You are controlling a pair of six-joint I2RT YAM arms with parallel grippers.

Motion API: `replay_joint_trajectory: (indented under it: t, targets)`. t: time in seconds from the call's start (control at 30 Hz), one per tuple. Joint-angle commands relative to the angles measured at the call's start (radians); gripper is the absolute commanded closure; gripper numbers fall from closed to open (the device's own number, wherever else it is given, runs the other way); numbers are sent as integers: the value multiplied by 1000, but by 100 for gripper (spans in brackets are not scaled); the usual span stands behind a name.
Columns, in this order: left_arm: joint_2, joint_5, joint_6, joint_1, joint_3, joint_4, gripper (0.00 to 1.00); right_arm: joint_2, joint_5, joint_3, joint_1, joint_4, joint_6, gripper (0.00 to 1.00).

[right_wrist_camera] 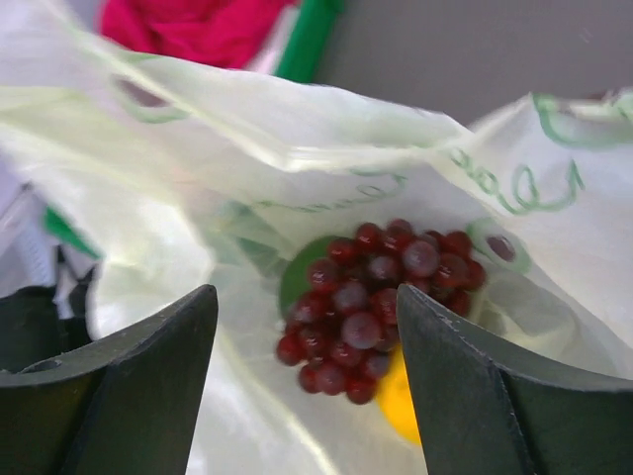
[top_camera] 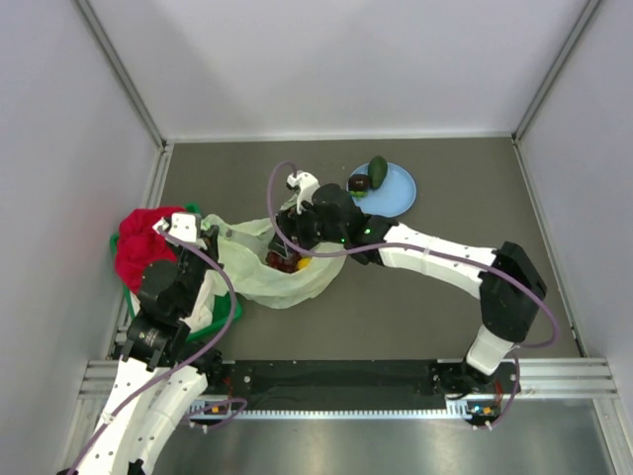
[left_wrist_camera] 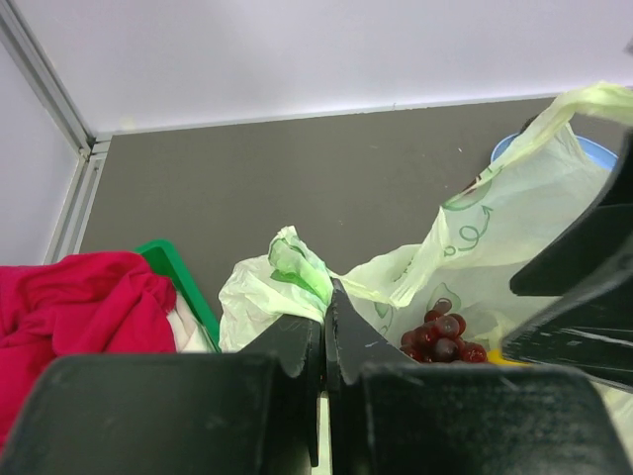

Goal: Place the fruits into the plastic bag

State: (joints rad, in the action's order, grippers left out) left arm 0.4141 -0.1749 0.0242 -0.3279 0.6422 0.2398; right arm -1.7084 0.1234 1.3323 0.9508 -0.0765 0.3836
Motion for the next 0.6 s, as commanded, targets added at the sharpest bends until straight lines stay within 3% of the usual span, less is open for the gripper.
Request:
replay_joint_trajectory:
  t: [0.0, 0.2, 0.33, 0.57]
  targets:
    - [-9, -1, 5, 4, 4, -48, 100, 157, 166, -10, 8, 136, -60, 28]
    - [-1, 2, 6, 4, 4, -48, 100, 337, 128, -36, 32, 103, -149, 29]
    - [-1, 0, 6, 4, 4, -46, 100, 398, -54, -22, 23, -15, -222, 29]
    - [0, -1, 8, 4, 4, -46, 100, 446, -209, -22, -139, -164, -249, 29]
